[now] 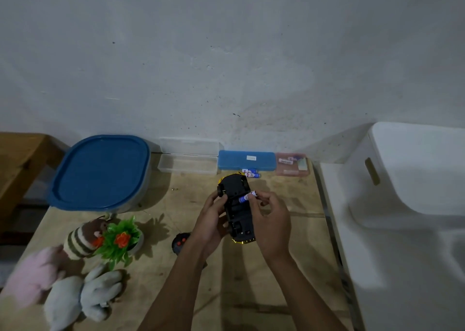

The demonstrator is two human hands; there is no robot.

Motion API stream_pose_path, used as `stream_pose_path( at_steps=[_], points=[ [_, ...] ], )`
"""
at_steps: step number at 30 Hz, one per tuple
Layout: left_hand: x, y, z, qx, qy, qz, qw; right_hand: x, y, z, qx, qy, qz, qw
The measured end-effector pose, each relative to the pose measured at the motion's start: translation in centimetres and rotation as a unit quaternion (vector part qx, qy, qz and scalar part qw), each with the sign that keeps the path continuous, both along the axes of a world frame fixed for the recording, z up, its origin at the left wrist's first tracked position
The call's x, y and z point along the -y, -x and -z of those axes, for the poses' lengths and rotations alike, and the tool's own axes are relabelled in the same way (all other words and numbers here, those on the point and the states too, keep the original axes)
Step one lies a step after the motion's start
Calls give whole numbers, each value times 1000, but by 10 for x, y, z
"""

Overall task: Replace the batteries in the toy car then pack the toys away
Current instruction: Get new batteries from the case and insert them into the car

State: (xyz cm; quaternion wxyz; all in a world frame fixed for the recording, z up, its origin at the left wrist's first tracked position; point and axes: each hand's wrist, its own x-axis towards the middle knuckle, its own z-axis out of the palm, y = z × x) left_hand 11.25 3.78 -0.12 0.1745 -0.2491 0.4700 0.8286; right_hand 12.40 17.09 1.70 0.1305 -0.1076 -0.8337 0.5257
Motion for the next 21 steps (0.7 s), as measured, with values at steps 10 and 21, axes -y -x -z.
stream_pose_path(
  at_steps=[10,21],
  points=[
    [-9,-8,-11,-62,38,19,997,8,-6,6,17,12,47,999],
    [-4,0,-12,-85,76,39,993,4,1,18,-54,-150,2,987]
  ],
)
